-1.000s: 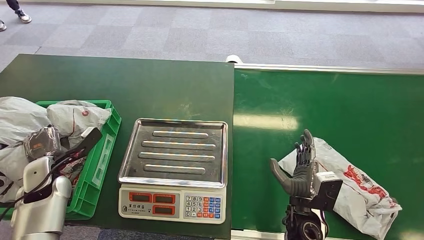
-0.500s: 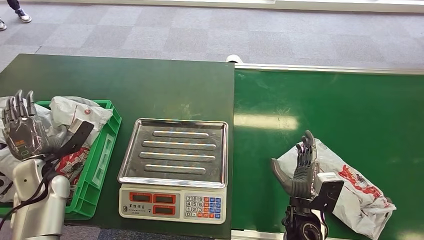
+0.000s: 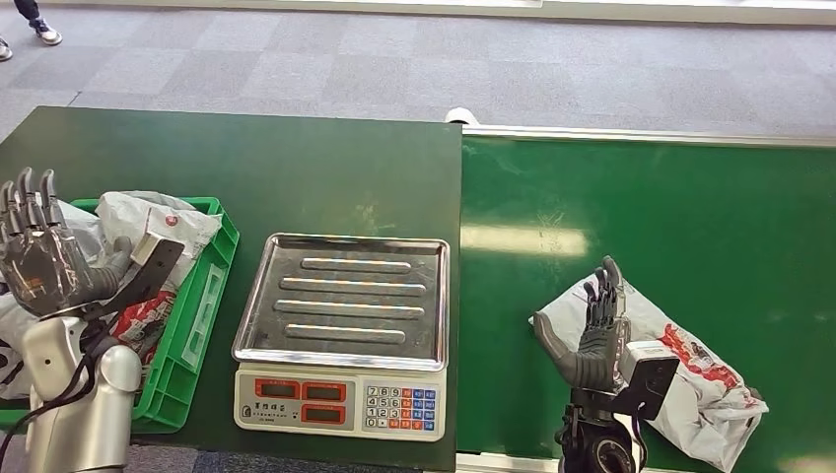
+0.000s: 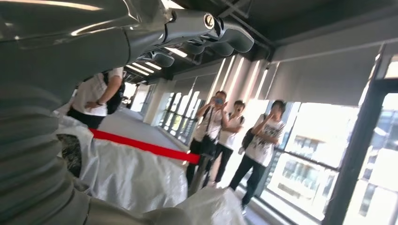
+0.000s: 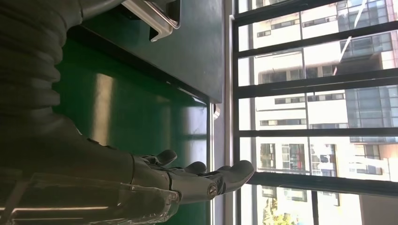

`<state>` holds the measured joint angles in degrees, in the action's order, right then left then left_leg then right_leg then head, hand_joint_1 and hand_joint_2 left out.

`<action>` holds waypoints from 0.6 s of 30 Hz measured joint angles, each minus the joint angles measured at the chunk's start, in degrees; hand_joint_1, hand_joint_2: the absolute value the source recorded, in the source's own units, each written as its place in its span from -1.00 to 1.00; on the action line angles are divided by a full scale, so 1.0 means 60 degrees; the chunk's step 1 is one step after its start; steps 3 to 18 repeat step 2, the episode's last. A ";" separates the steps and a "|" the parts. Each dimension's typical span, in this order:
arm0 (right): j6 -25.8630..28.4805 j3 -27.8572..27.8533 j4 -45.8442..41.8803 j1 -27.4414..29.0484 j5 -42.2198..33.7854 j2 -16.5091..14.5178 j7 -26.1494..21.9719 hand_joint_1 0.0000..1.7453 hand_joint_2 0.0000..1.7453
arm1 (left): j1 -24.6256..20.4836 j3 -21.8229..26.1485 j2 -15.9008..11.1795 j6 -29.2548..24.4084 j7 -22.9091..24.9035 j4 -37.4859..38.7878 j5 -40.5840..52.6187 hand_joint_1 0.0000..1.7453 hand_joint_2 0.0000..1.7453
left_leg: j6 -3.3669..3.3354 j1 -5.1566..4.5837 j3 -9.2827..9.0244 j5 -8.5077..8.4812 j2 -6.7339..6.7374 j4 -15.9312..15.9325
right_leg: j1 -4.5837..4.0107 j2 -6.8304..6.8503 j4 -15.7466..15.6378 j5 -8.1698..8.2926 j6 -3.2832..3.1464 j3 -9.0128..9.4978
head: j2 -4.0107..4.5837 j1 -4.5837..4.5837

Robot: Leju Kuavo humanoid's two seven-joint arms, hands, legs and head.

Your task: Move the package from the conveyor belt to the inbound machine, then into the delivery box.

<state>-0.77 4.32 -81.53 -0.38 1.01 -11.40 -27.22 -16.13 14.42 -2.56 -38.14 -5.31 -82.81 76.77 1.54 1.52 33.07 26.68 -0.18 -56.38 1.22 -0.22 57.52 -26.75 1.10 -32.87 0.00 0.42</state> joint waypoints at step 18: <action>0.0039 0.0044 0.0021 -0.0017 -0.0058 0.0008 -0.0033 -1.00 1.00 | 0.0033 0.0037 0.0107 -0.0218 -0.0894 -0.0325 -0.0188 -1.00 1.00 | 0.0000 0.0000 0.0002 0.0000 -0.0002 0.0000 | 0.0001 0.0001 0.0000 0.0000 0.0000 0.0000 | 0.0000 0.0000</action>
